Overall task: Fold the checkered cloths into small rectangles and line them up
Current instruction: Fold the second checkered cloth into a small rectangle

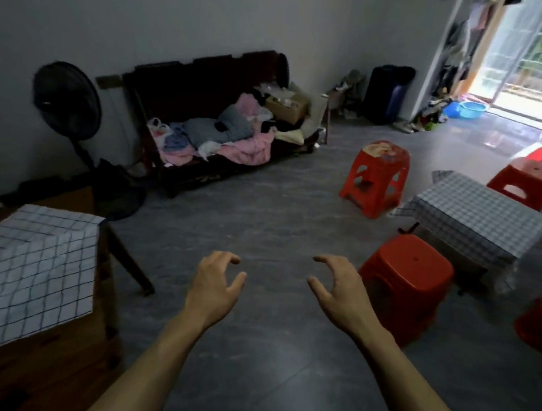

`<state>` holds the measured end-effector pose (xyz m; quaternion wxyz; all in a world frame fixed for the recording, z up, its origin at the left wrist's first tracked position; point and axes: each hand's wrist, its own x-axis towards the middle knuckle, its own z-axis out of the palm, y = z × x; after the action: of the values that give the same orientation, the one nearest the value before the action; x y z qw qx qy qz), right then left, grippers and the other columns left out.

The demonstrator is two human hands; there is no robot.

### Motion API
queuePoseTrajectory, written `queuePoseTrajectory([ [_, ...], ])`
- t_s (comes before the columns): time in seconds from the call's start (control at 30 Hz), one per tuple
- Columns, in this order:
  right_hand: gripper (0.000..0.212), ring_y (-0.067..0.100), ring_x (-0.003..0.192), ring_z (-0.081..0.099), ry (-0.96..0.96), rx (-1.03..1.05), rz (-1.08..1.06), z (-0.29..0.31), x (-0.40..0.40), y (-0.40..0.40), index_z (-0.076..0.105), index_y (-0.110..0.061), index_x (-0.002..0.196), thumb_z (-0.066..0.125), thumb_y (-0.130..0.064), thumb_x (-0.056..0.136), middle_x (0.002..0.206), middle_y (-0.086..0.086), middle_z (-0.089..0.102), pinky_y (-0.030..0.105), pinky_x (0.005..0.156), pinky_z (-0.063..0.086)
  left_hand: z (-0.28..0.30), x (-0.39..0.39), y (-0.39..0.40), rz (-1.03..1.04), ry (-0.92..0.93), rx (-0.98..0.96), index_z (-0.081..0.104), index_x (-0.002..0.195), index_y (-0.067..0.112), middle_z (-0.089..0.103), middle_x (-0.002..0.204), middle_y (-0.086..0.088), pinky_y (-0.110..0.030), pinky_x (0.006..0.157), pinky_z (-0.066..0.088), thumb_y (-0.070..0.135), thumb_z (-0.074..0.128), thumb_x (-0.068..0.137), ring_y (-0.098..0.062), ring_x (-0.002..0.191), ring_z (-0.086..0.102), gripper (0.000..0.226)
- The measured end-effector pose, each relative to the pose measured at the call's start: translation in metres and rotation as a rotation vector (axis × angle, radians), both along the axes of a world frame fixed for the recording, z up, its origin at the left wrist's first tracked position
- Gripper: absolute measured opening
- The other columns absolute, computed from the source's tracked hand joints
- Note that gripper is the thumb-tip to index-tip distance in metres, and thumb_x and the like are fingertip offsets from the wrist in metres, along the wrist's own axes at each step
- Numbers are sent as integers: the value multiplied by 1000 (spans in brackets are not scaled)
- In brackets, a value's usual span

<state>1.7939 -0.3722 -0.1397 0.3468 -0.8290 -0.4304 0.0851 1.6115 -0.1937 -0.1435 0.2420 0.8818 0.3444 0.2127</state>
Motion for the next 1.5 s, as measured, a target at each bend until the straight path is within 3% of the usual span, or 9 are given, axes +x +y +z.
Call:
queuePoseTrajectory([
  [0.13, 43, 16, 123, 48, -12, 8, 127, 6, 19, 49, 55, -20, 129, 65, -33, 89, 130, -1, 55, 30, 105, 37, 4, -7, 31, 155, -12, 5, 66, 104, 11, 64, 107, -5, -32, 88, 45, 22, 72, 86, -23, 102, 59, 22],
  [0.33, 42, 14, 123, 48, -27, -23, 295, 0, 24, 145, 54, -23, 129, 63, -35, 91, 130, -3, 54, 24, 103, 35, -11, -21, 87, 322, -54, -65, 62, 111, 20, 59, 112, 3, -34, 95, 47, 29, 66, 90, -14, 109, 54, 24],
  [0.57, 41, 9, 122, 47, -60, -81, 363, 9, 12, 261, 52, -25, 131, 60, -37, 92, 132, -7, 51, 22, 102, 35, -34, -22, 194, 396, -141, -143, 61, 111, 19, 59, 113, 3, -39, 95, 48, 30, 65, 90, -16, 110, 55, 24],
  [0.8, 40, 11, 121, 48, -112, -100, 476, 17, -21, 390, 53, -24, 130, 62, -34, 92, 133, -3, 52, 25, 100, 39, -40, -65, 284, 506, -170, -131, 60, 115, 18, 56, 117, 3, -35, 94, 47, 31, 64, 92, -15, 111, 51, 27],
  [0.93, 40, 11, 122, 47, -131, -166, 658, 4, -61, 449, 52, -25, 130, 62, -35, 92, 133, -4, 51, 23, 100, 37, -52, -119, 303, 658, -170, -142, 61, 113, 22, 56, 114, 5, -27, 85, 44, 32, 64, 90, -14, 105, 52, 26],
  [1.1, 41, 16, 125, 46, -148, -171, 890, -11, -112, 510, 52, -23, 130, 62, -32, 92, 135, -1, 51, 26, 102, 36, -75, -178, 306, 926, -173, -180, 61, 112, 22, 57, 115, 4, -29, 83, 44, 30, 62, 91, -15, 106, 52, 22],
  [1.27, 39, 13, 121, 48, -141, -191, 1087, -35, -128, 556, 54, -23, 128, 62, -32, 91, 130, -3, 53, 18, 96, 32, -84, -193, 304, 1025, -138, -210, 59, 117, 23, 54, 117, 7, -28, 91, 43, 30, 61, 92, -12, 111, 50, 26],
  [1.5, 40, 10, 120, 48, -89, -114, 1394, -61, -134, 647, 55, -22, 129, 62, -30, 90, 129, -4, 55, 18, 99, 32, -87, -186, 301, 1388, -65, -235, 58, 118, 20, 53, 115, 5, -26, 86, 42, 29, 62, 93, -10, 106, 48, 27],
])
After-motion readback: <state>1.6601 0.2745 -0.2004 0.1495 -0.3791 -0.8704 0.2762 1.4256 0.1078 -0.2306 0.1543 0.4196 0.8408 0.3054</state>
